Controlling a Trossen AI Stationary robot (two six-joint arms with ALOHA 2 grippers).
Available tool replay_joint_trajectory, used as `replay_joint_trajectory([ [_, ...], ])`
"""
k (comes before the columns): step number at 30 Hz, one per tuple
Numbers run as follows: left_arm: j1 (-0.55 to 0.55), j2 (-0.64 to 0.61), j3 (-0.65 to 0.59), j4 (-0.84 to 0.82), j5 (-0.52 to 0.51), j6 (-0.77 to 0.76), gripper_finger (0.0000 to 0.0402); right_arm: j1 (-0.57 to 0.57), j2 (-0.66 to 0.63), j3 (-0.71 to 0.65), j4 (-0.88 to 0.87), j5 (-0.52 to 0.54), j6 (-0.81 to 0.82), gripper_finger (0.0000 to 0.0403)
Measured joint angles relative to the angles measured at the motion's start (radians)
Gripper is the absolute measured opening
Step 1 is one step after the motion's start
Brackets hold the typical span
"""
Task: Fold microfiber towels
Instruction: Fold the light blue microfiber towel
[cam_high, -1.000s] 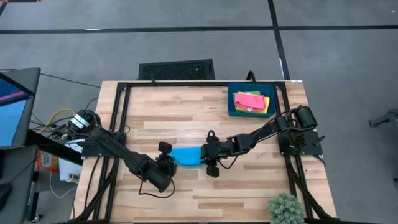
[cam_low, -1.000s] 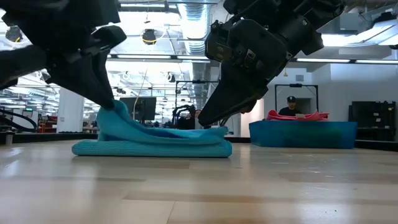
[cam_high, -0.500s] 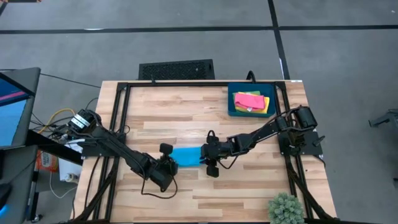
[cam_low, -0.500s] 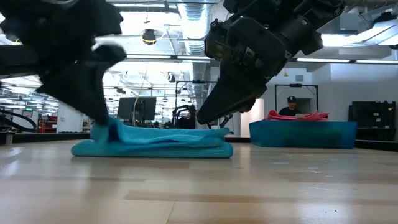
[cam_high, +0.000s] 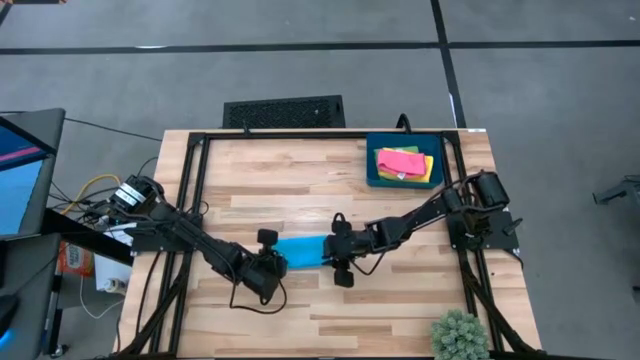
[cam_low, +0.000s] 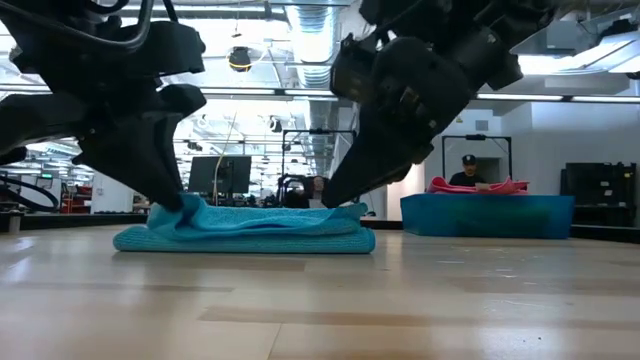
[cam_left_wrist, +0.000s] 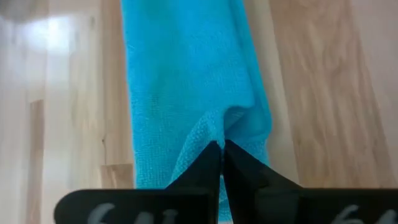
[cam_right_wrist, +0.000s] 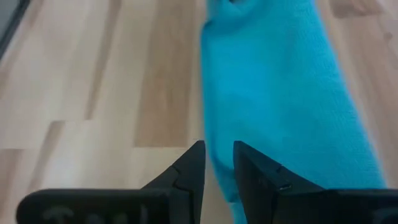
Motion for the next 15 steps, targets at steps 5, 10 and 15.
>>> replay_joint_trajectory([
  [5,0.007,0.000,0.001,-0.003,0.067,0.037,0.0004,-0.020,0.023,0.000,-0.033,0.002,0.000,0.0107],
  [10,0.008,0.000,0.062,-0.118,0.111,0.051,0.0021,-0.028,0.020,-0.003,-0.041,0.002,-0.008,0.0107],
  [15,0.008,0.000,0.108,-0.214,0.076,0.058,0.0068,-0.039,0.020,-0.004,-0.043,0.002,-0.010,0.0107],
])
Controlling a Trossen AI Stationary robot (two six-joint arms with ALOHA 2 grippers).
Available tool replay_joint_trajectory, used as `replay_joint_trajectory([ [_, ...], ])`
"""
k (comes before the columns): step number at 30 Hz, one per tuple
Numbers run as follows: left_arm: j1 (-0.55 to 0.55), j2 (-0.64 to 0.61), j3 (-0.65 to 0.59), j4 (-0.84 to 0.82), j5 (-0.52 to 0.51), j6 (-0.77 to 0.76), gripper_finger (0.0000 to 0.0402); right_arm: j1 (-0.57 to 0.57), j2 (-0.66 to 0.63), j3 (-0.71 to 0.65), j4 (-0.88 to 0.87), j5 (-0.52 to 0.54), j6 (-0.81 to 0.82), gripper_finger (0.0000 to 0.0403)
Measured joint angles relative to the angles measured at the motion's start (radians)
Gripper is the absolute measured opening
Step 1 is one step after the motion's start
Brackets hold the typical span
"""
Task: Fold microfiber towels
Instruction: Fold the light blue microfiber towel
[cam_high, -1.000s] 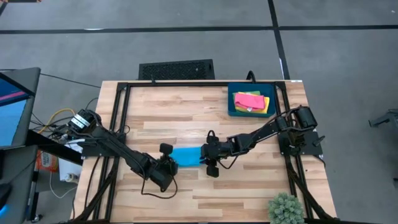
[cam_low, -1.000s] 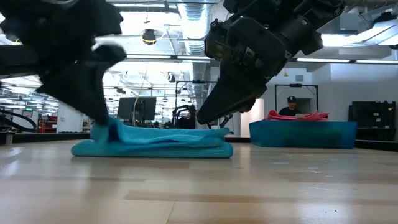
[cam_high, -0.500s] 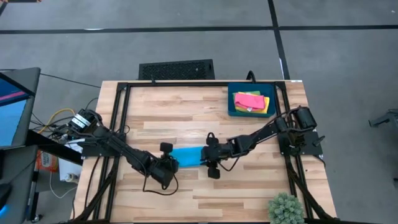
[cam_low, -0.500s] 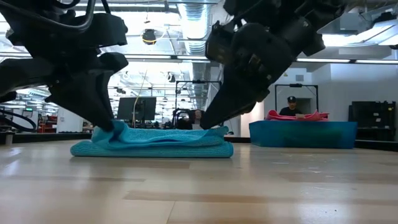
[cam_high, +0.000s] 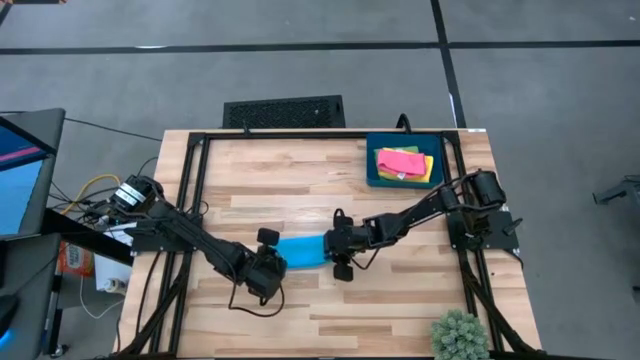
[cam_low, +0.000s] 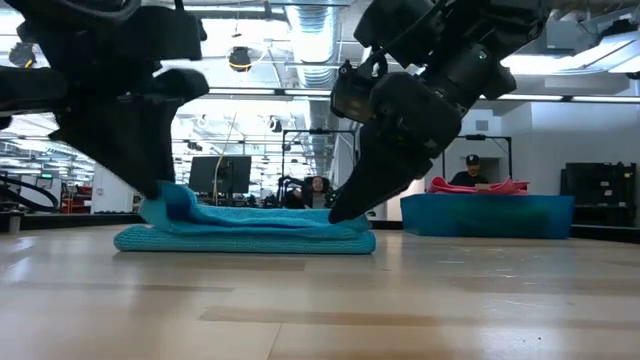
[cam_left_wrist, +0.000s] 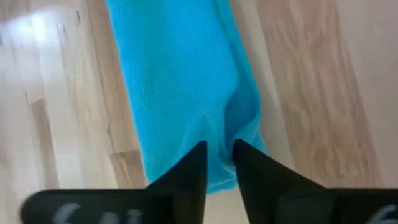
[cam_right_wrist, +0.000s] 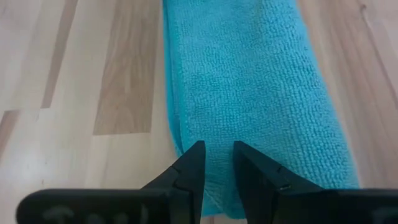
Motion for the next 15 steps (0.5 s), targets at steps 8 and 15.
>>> replay_joint_trajectory([
  [8,0.000,0.000,0.016,-0.078,0.147,-0.013,0.0166,0.000,0.000,0.000,0.001,0.001,0.000,0.0107],
  [15,0.004,-0.063,0.115,-0.286,0.002,-0.201,0.0197,0.000,0.000,0.000,0.016,0.001,0.000,0.0107],
])
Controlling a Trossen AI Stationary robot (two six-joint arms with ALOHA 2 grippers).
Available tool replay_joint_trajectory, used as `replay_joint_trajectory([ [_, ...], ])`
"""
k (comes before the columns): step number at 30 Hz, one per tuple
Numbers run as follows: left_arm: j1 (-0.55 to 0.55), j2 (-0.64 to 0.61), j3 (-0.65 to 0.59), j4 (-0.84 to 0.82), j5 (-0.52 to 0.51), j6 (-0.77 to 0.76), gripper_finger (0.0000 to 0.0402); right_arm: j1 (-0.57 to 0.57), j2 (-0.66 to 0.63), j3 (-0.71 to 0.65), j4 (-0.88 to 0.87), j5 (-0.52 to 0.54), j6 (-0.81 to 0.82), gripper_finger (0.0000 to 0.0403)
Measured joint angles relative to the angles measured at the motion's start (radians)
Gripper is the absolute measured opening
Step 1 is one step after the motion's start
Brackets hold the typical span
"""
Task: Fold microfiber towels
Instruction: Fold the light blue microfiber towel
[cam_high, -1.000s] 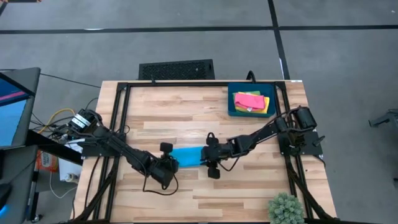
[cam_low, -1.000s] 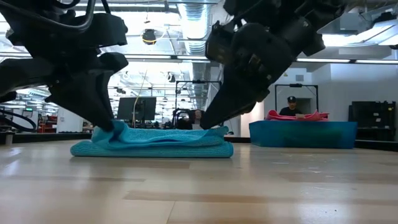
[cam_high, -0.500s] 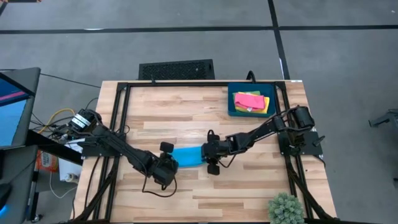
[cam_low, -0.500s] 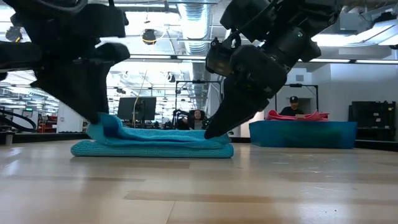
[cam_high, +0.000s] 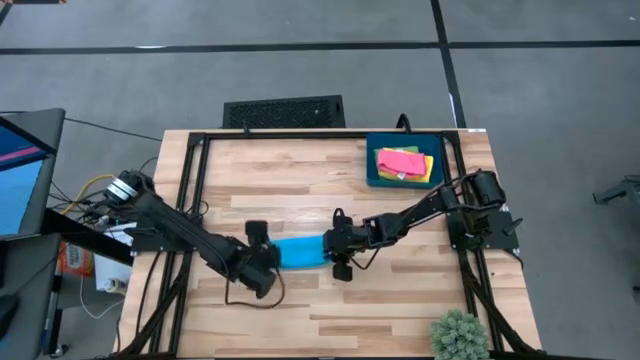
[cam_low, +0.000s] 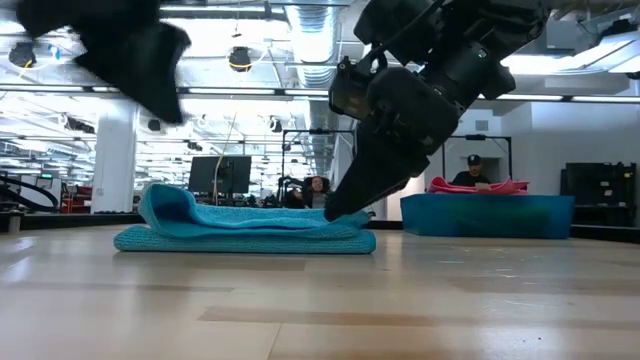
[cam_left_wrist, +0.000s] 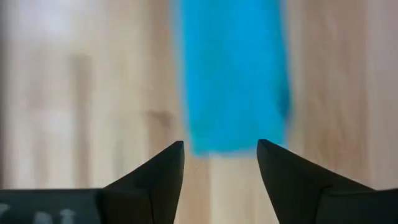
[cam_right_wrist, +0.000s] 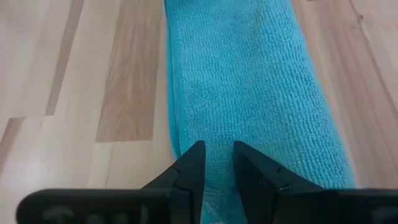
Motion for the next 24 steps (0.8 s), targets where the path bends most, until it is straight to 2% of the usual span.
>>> replay_joint_trajectory([
  [3,0.000,-0.081,-0.037,0.162,-0.191,-0.174,0.0190,0.000,0.000,0.000,0.008,0.000,0.000,0.0107],
  [5,0.009,-0.118,-0.102,0.360,-0.224,-0.200,0.0178,0.000,0.000,0.000,0.009,0.000,0.001,0.0107],
  [9,0.025,-0.124,-0.250,0.619,-0.148,-0.207,0.0129,0.000,0.000,0.000,0.008,0.000,0.001,0.0107],
  [16,0.029,-0.124,-0.419,0.760,-0.033,-0.311,0.0012,0.000,0.000,0.000,0.007,0.000,0.002,0.0107],
  [19,0.029,-0.124,-0.444,0.786,0.038,-0.289,0.0009,0.000,0.000,0.000,0.007,0.000,0.002,0.0107],
  [24,0.029,-0.124,-0.458,0.695,0.050,-0.281,0.0012,0.000,0.000,0.000,0.007,0.000,0.002,0.0107],
])
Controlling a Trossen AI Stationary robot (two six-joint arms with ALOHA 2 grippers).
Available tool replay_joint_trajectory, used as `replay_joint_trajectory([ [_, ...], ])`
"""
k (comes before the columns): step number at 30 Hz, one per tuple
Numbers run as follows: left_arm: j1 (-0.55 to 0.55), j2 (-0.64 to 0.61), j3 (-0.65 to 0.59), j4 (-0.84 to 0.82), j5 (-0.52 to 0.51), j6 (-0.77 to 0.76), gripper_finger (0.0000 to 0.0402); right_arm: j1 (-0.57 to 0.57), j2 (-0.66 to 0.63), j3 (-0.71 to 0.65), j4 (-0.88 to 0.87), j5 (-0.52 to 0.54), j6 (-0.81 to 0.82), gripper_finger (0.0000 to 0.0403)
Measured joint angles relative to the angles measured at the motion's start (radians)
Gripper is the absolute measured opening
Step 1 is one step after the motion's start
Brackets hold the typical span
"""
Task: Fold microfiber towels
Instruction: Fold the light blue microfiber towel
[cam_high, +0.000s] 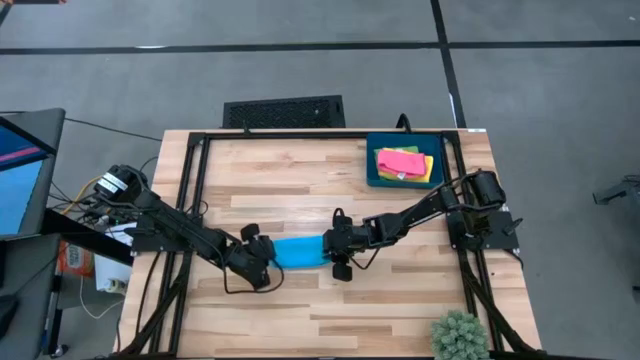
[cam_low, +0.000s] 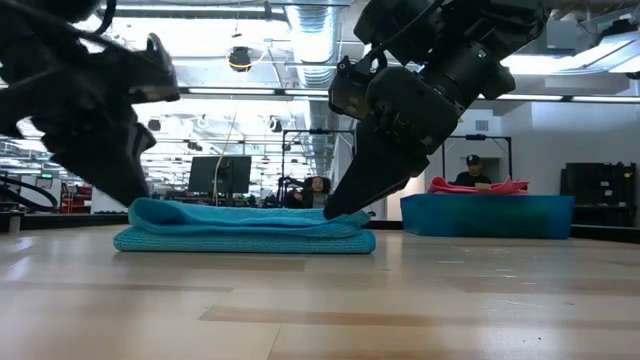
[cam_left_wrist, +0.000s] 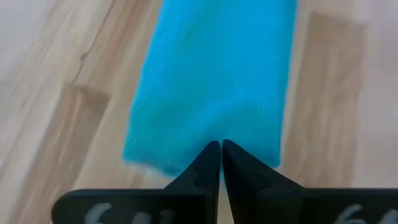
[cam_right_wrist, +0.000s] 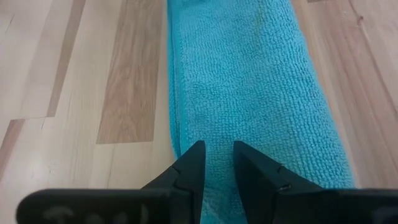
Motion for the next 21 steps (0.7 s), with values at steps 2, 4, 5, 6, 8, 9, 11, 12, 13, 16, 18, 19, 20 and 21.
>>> replay_joint_trajectory([
  [2,0.000,0.000,0.000,-0.044,-0.002,-0.009,0.0009,0.000,0.000,0.000,0.000,0.000,0.000,0.0107],
  [4,0.000,0.000,0.000,-0.060,0.000,-0.015,0.0005,0.000,0.000,0.000,0.000,0.000,0.000,0.0107],
  [5,0.000,0.000,0.000,-0.060,0.007,-0.015,0.0003,0.000,0.000,0.000,0.000,0.000,0.000,0.0107],
  [6,0.000,0.000,0.000,-0.060,0.019,-0.016,0.0002,0.000,0.000,0.000,0.000,0.000,0.000,0.0107],
  [8,0.000,0.000,0.000,-0.058,0.050,-0.032,0.0001,0.000,0.000,0.000,0.000,0.000,0.000,0.0107],
  [9,0.000,-0.002,0.004,-0.061,0.061,-0.051,0.0000,0.000,0.000,0.000,0.000,0.000,0.000,0.0107],
  [11,-0.001,-0.035,0.024,-0.067,0.054,-0.084,0.0000,0.000,0.000,0.000,0.000,0.000,0.000,0.0107],
  [12,-0.001,-0.060,0.042,-0.063,0.031,-0.088,0.0000,0.000,0.000,0.000,0.000,0.000,0.000,0.0107],
  [13,-0.001,-0.084,0.058,-0.050,-0.009,-0.088,0.0000,0.000,0.000,0.000,0.000,0.000,0.000,0.0107],
  [16,-0.007,-0.146,0.068,-0.035,-0.188,-0.092,0.0000,0.000,0.000,0.000,0.001,0.000,-0.001,0.0107],
  [18,-0.009,-0.153,0.057,0.026,-0.259,-0.073,0.0000,-0.002,0.000,0.000,0.001,0.000,-0.001,0.0107],
  [19,-0.009,-0.152,0.046,0.051,-0.262,-0.055,0.0000,-0.005,0.000,0.000,0.001,0.000,-0.001,0.0107],
  [20,-0.006,-0.144,0.032,0.068,-0.249,-0.043,0.0000,-0.006,0.000,0.000,0.000,0.000,-0.001,0.0107],
  [21,0.001,-0.124,0.022,0.094,-0.219,-0.036,0.0000,-0.006,0.000,0.000,-0.001,0.000,0.000,0.0107],
])
